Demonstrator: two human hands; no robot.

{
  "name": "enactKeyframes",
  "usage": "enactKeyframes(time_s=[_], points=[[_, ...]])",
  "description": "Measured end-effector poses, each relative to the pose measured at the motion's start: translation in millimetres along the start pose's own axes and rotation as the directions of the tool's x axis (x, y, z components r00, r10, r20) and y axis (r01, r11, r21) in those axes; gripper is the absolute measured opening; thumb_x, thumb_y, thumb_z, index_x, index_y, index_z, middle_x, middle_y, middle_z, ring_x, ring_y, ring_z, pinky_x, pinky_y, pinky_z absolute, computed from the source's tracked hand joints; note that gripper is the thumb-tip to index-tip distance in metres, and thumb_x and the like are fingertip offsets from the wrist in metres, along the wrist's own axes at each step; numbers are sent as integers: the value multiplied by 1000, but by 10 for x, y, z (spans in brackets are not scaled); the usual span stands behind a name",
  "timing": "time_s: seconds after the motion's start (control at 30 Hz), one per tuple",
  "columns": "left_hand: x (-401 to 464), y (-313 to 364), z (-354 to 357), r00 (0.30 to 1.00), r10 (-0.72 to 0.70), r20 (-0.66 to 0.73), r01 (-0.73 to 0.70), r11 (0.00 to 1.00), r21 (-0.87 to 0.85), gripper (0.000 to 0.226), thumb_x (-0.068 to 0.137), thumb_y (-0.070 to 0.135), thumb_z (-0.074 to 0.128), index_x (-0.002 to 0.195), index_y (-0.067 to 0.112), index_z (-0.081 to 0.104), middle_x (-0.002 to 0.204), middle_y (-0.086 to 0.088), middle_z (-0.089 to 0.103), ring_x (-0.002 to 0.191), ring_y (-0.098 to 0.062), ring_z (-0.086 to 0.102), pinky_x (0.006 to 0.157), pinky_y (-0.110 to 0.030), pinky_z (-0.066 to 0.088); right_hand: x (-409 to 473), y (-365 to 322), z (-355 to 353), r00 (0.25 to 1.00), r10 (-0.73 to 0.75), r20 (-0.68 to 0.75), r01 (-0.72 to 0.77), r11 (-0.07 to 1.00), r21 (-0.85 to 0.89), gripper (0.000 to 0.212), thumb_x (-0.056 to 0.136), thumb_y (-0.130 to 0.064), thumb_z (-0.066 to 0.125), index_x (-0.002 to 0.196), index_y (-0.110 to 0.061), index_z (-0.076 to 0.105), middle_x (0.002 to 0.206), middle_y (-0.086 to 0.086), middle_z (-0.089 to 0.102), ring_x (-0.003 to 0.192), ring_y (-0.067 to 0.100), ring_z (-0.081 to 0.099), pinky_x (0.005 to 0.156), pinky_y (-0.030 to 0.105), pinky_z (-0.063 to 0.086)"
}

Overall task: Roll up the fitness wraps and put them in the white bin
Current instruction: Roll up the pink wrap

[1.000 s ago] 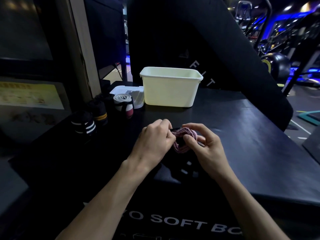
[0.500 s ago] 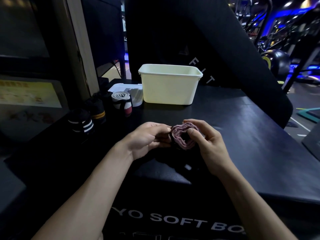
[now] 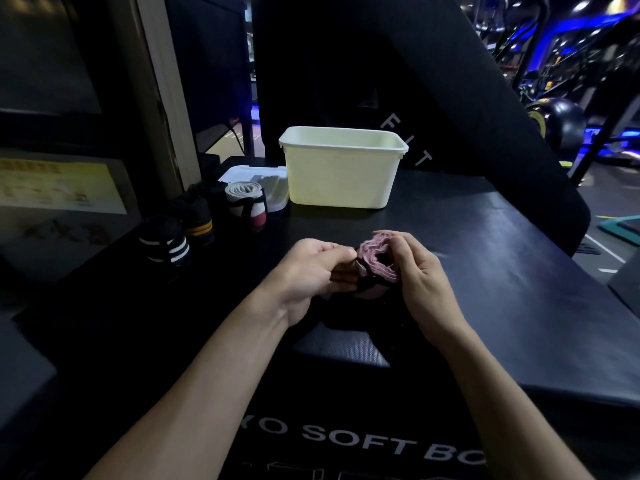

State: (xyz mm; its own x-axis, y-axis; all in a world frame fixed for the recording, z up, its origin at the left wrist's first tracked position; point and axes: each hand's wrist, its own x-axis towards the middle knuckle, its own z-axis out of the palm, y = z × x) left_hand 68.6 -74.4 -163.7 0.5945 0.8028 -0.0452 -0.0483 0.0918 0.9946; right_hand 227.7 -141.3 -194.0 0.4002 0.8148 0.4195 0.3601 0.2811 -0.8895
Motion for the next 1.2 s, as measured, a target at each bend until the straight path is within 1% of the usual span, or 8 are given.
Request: enactKeyframes(time_s=[0.17,0.27,0.37,0.6,0.7,0.8,0.97,1.2], points=[[34,-18,0,996,-94,8,94,984,-152,20,100,10,60,83,8,70,72,-2,69,64,-13,67,69,-26,60,75,127,-49,996,-56,-68,35,958,-285,39,106,-51,39,125,-34,68,114,-4,59,109,10,61,102,33,48],[56,-22,38,993,-116,-26,110,977,-184,23,99,12,62,77,11,68,69,-1,68,63,-13,66,69,-28,61,72,79,-91,985,-126,-122,73,927,-367,30,105,-43,50,129,-32,64,112,0,61,100,7,62,93,36,52],[80,-37,56,991,-131,-34,120,967,-224,24,99,13,62,75,12,67,68,1,68,64,-13,67,66,-28,62,18,16,-184,987,-160,8,153,928,-339,27,98,-42,65,124,-35,64,110,-6,67,98,6,67,85,33,58],[88,-144,251,983,-178,35,177,903,-391,23,100,14,60,79,9,67,67,0,69,63,-13,72,67,-29,62,16,78,-287,968,-206,146,240,931,-275,21,90,-19,78,107,-23,68,130,-8,61,127,9,58,99,44,54],[94,-165,270,996,-91,-12,88,978,-189,18,100,22,63,85,14,69,73,2,69,65,-11,69,62,-23,57,50,86,-320,977,-140,163,169,969,-181,18,91,-18,78,105,-24,68,133,-7,61,127,13,60,99,47,54],[174,-213,174,983,153,-98,-145,986,86,11,95,22,73,95,12,68,87,-7,74,76,-18,71,66,-29,60,47,93,-308,978,-127,166,150,979,-135,16,90,-22,78,102,-25,68,133,-9,62,125,13,62,99,48,55],[270,-205,-30,744,658,119,-577,542,611,17,83,10,83,94,17,72,96,7,66,87,-12,68,78,-23,54,46,92,-309,980,-112,164,131,985,-113,19,85,-32,78,100,-26,68,134,-8,62,126,12,61,101,48,54],[382,-52,-149,637,679,365,-686,283,671,11,87,17,82,93,18,73,96,11,67,89,-5,66,82,-31,56,48,72,-306,978,-105,181,123,988,-91,29,85,-30,77,105,-25,57,134,-9,64,120,12,65,100,50,54]])
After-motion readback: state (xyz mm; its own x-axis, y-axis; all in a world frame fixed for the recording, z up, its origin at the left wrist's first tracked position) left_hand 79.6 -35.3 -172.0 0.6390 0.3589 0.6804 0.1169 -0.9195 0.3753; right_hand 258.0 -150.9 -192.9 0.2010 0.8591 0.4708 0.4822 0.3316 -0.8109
